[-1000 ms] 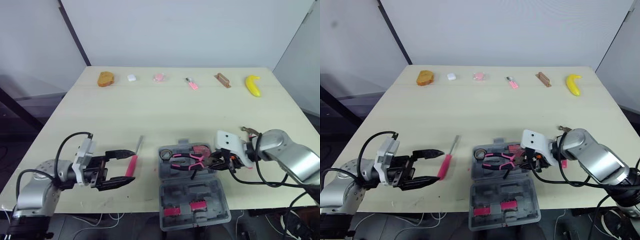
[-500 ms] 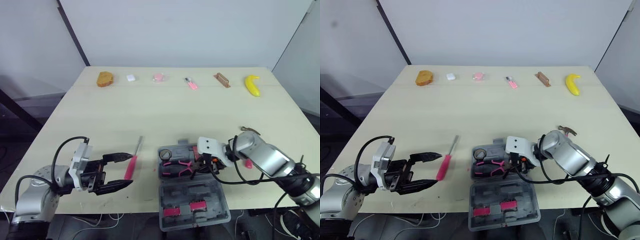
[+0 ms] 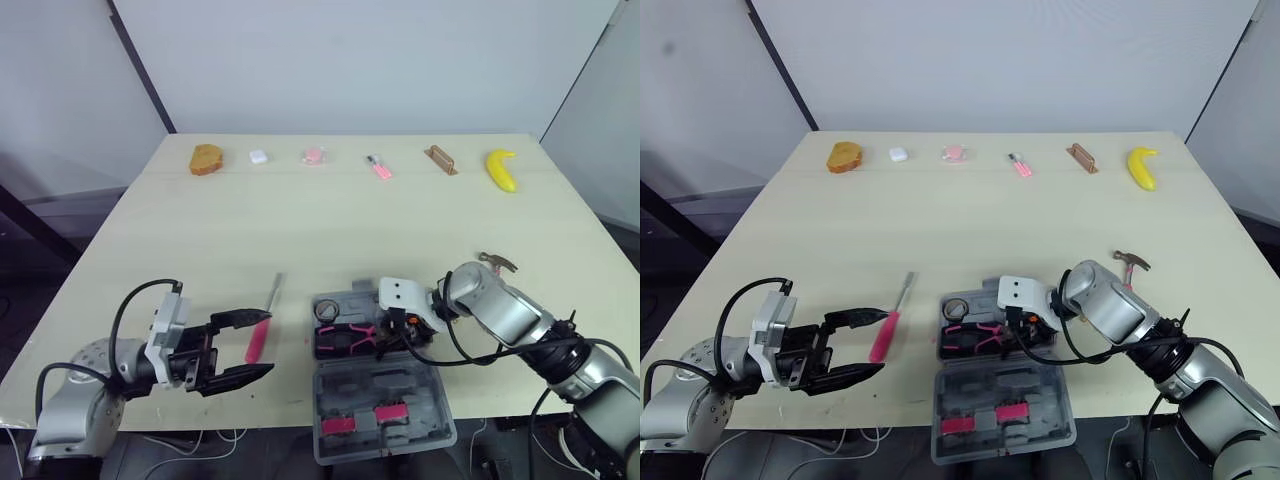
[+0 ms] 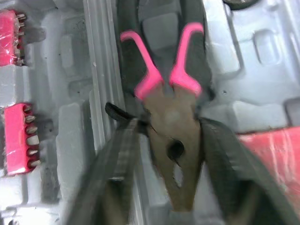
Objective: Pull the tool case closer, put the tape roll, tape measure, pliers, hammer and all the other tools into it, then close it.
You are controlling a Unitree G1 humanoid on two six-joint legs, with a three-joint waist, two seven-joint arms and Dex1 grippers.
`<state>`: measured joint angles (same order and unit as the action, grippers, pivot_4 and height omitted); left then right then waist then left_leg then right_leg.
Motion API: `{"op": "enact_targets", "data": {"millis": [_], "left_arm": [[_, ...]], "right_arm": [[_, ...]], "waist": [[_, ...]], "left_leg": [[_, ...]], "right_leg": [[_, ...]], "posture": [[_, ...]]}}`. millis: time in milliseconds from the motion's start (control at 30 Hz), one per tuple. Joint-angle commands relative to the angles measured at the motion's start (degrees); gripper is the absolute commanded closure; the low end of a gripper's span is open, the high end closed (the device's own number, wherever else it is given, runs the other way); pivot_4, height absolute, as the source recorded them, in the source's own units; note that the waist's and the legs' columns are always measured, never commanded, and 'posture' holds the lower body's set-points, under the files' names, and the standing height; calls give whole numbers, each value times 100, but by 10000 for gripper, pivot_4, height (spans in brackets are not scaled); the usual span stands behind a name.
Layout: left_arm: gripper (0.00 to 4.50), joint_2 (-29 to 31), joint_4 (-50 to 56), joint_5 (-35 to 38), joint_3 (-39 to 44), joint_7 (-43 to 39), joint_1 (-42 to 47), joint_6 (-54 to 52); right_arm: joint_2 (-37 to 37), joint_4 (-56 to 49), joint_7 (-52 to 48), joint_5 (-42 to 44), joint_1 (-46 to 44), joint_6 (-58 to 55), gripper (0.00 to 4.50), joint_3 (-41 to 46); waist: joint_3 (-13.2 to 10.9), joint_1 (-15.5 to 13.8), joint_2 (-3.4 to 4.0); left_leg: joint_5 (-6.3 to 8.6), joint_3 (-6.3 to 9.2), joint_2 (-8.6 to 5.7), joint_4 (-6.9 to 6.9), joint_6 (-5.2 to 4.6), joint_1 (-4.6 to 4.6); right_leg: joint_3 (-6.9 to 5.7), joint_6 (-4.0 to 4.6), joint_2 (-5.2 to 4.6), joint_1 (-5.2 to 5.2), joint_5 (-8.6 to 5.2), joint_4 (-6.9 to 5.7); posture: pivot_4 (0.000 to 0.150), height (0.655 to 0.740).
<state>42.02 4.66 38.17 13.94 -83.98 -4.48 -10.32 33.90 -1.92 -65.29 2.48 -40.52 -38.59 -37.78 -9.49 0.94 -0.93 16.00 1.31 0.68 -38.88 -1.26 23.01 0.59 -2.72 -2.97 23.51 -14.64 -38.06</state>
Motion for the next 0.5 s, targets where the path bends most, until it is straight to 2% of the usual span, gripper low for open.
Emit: {"op": "enact_targets", "data": {"millis": [33, 167, 267, 367, 467, 500], "left_arm": [[0, -4, 230, 43, 79, 19, -77, 89], [0, -9, 233, 37, 60, 41, -118, 104], [0, -27, 237, 27, 23, 73, -116, 103], [0, -37, 228, 16, -28, 82, -96, 100], [0, -39, 151, -10, -75, 76, -23, 115], [0, -38, 124, -18, -89, 68, 5, 120]], "right_arm": [[-13, -223, 39, 250, 287, 406, 6302, 558], [-60, -527, 152, 609, 883, 877, 6302, 1161], [-434, -563, 310, 1100, 1285, 1257, 6302, 1738], [-723, -502, 372, 1315, 1518, 1340, 6302, 1883], [-899, -363, 357, 1302, 1747, 1662, 14306, 1841], [-957, -294, 402, 1238, 1812, 1767, 19172, 1816]], "waist": [[0, -21, -1], [0, -33, -1], [0, -21, -1], [-1, -6, 1], [-1, -16, 1], [-1, -23, 1]], "left_leg": [[0, 0, 0, 0, 0, 0], [0, 2, -1, 0, 0, 0], [0, 2, -1, 0, 0, 0], [0, -2, 1, 1, 0, -5], [0, -1, 1, 1, 0, -5], [0, -1, 1, 1, 0, -5]], "right_leg": [[0, 0, -2, 0, 0, 0], [-2, -1, -7, -4, 0, 1], [-2, -1, -5, -4, 1, 0], [3, -1, 0, -3, 0, -5], [2, -1, 1, -4, 0, -4], [2, -1, 1, -4, 0, -4]], "posture": [[1500, 7400], [1500, 7400], [1500, 7400], [1500, 7400], [1500, 7400], [1500, 7400]]}}
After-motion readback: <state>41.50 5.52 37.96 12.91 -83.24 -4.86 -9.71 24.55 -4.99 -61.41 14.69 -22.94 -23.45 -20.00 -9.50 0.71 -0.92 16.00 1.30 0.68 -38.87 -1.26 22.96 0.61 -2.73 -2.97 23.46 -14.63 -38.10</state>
